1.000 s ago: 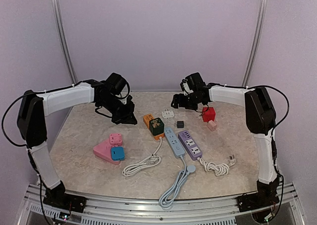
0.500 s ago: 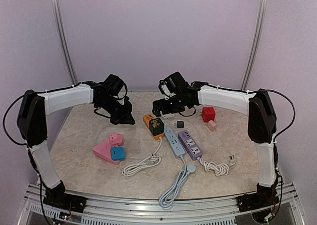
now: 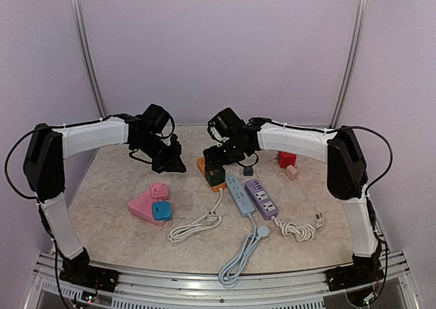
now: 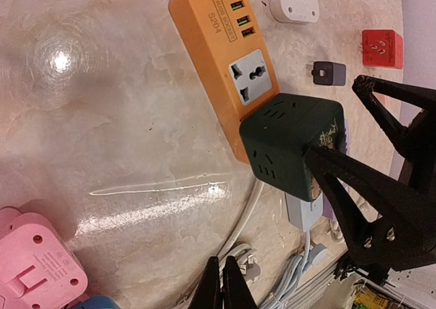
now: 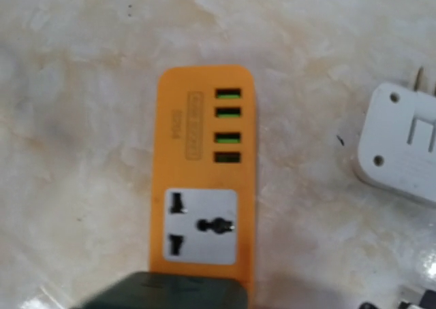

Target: Pull the plug off the socket

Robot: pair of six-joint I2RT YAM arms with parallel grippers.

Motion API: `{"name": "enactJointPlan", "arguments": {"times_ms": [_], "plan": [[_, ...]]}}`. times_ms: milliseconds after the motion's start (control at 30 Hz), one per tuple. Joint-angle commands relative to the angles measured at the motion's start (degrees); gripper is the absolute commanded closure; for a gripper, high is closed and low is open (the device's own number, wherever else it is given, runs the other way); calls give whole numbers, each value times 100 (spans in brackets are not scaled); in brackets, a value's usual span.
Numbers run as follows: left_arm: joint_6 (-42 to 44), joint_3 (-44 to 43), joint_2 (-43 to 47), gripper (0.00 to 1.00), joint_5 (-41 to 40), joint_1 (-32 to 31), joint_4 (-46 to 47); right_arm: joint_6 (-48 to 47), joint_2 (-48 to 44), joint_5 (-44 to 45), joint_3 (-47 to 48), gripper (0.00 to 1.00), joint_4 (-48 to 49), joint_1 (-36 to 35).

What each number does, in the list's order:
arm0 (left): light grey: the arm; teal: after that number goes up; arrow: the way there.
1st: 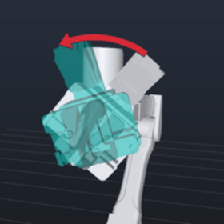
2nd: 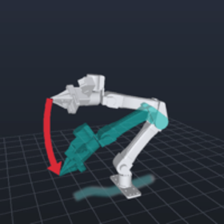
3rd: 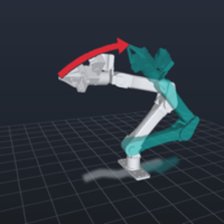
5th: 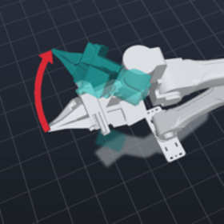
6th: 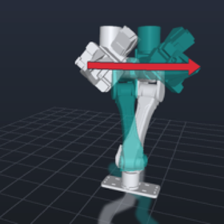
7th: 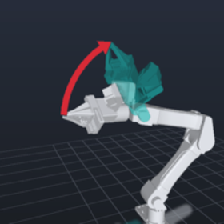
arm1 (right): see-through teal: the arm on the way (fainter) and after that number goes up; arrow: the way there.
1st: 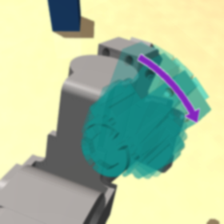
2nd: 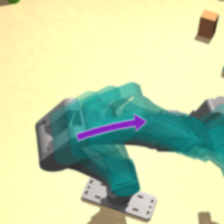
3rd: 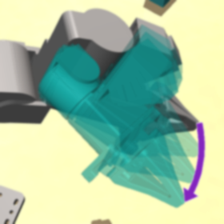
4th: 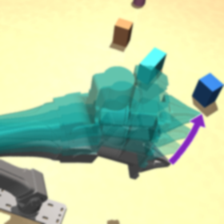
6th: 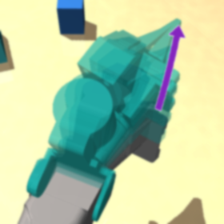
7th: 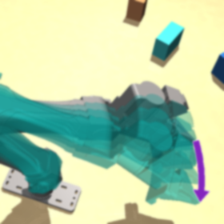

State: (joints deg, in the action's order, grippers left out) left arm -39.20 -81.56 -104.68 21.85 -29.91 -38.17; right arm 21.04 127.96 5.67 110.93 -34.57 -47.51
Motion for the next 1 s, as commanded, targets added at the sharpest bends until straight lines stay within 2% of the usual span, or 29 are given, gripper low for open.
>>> {"name": "enactJointPlan", "arguments": {"times_ms": [0,100,333,400,533,633,700,967], "plan": [[-26,118,-114,97,48,56,94,-67,297,107,285,18,-436,-194],[-44,153,-122,97,71,62,133,-67,359,109,303,23,-462,-252],[-35,153,-162,97,91,64,185,-48,348,87,257,25,-484,-320],[-42,143,-199,97,105,64,212,-52,359,92,240,33,-490,-325],[-132,115,-300,97,226,82,345,-80,321,114,187,58,-548,-386],[-211,88,-394,97,362,95,474,-97,230,106,59,67,-566,-450],[-260,70,-456,97,424,116,566,-74,145,85,-78,71,-576,-489],[-438,106,-758,97,690,144,941,116,-279,-204,-735,73,-548,-766]]}}
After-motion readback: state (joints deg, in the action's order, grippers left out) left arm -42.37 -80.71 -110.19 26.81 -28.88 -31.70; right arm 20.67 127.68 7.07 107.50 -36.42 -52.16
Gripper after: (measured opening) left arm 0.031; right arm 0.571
